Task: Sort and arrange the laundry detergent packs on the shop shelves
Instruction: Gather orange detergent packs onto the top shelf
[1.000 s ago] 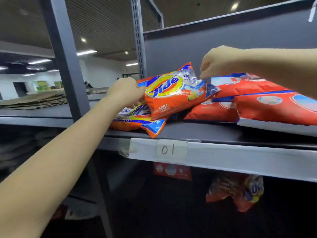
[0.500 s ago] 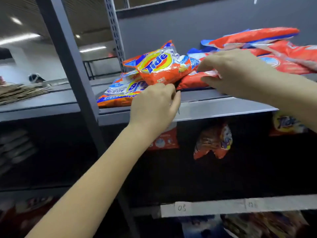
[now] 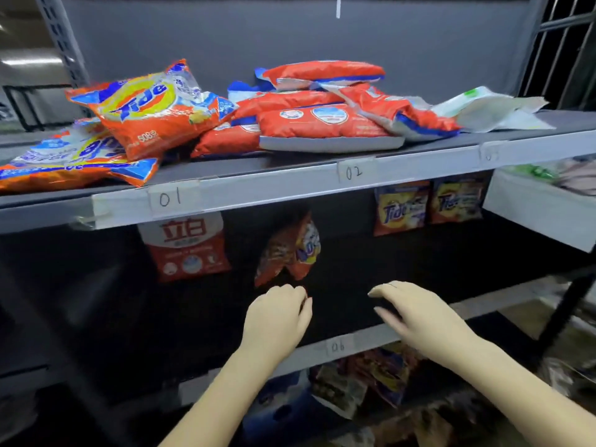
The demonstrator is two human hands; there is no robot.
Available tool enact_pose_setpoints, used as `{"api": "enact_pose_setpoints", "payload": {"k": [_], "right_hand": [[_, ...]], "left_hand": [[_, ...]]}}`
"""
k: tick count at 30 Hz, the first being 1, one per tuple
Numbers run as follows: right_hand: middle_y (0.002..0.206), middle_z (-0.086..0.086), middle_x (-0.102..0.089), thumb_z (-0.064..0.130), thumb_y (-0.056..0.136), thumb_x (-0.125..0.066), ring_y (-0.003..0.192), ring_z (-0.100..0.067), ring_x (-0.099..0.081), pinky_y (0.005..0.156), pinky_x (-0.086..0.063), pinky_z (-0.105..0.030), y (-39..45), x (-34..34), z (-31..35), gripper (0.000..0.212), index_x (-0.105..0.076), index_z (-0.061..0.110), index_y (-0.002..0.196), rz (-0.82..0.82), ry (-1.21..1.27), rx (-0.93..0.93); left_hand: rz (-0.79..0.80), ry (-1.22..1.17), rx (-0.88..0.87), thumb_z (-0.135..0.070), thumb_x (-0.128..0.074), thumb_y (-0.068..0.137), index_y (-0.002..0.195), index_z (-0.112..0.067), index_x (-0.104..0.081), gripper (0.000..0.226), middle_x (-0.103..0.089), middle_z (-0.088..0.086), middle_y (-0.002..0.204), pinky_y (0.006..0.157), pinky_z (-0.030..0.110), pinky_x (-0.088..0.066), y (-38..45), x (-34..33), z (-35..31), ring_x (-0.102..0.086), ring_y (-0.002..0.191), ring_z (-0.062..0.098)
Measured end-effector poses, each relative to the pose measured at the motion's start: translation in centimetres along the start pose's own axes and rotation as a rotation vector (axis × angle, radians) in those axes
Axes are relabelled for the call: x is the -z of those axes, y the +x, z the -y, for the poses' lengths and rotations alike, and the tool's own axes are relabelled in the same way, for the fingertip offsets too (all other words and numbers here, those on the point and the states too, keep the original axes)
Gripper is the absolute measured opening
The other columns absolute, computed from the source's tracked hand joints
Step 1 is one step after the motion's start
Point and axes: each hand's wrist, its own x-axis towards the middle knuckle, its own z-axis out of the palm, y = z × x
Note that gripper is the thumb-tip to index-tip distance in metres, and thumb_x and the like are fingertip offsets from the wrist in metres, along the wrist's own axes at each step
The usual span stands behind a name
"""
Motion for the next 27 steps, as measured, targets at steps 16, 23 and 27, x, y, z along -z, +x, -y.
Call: {"api": "enact_pose_setpoints", "payload": {"k": [16,23,27], "right_hand": [[0.129,-0.006,-0.057,0.022,0.095,-0.047,0.117,-0.021,-0.053,0.096,-0.04,-0.028,7.3,-13.7,-4.2,0.036,-0.053,0.015,0.129,0.277,0.282,-0.063],[0.13,0.0,-0.055,0.025,0.097,-0.046,0.118,-0.016,-0.053,0.096,-0.042,-0.026,13.7,-16.0,-1.9,0.032,-0.053,0.021,0.128,0.271,0.346,-0.087],[0.129,0.001,-0.057,0.024,0.097,-0.048,0.117,-0.012,-0.053,0.095,-0.039,-0.02,15.1,-17.4,-1.2,0.032,-0.055,0.019,0.127,0.219,0.397,-0.071]], "left_hand": [[0.3,-0.146,0.549,-0.028,-0.04,0.097,0.118,-0.019,-0.056,0.028,-0.055,0.004,0.12,0.085,0.032,-0.045,2.3,-12.3,0.8,-0.051,0.112,0.023],[0.152,-0.159,0.568,-0.029,-0.05,0.094,0.139,-0.016,-0.035,0.049,-0.042,0.01,0.138,0.096,0.038,-0.043,6.2,-15.1,6.8,-0.04,0.127,0.027],[0.085,-0.21,0.567,-0.025,-0.06,0.089,0.14,-0.012,-0.028,0.061,-0.035,0.013,0.14,0.101,0.042,-0.04,9.1,-16.8,9.4,-0.035,0.13,0.03]]}}
